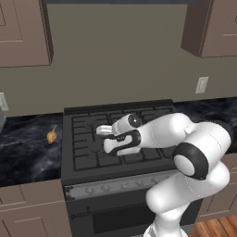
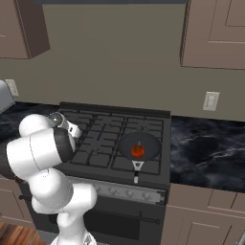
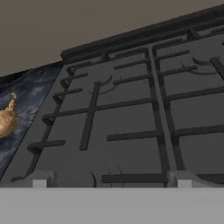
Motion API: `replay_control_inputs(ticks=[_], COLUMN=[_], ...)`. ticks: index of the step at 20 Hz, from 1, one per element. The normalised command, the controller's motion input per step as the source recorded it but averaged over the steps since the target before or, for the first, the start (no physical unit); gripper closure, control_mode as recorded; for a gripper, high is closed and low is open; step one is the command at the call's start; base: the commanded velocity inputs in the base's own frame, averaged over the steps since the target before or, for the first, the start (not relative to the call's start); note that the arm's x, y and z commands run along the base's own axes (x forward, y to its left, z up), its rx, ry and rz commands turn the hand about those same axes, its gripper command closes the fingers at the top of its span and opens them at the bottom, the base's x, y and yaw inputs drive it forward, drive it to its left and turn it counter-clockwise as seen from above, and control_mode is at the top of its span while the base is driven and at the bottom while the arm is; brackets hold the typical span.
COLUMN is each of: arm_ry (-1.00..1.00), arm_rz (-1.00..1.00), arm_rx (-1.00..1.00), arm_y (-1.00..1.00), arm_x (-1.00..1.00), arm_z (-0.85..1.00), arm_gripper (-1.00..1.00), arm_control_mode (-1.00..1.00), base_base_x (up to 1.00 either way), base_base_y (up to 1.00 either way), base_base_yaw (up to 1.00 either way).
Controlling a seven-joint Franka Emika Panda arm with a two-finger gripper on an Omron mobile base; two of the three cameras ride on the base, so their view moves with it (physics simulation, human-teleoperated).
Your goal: Place the pan on the front right burner on the stove. Then place the tomato and the onion in the pan and turn on the front right burner.
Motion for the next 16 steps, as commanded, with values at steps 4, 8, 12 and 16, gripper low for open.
replay_control_inputs(ticks=[4, 8, 12, 16], arm_ry=[0.07, 0.09, 0.06, 0.01], arm_rz=[0.09, 0.01, 0.00, 0.00], arm_rx=[0.00, -0.02, -0.02, -0.02], arm_y=[0.40, 0.43, 0.26, 0.25], arm_x=[0.00, 0.00, 0.00, 0.00], arm_z=[0.00, 0.05, 0.20, 0.29], arm_gripper=[-1.00, -1.00, -1.00, -1.00], arm_control_mode=[-1.00, -1.00, -1.00, -1.00], base_base_x=[0.00, 0.00, 0.00, 0.00], base_base_y=[0.00, 0.00, 0.00, 0.00], base_base_yaw=[0.00, 0.00, 0.00, 0.00])
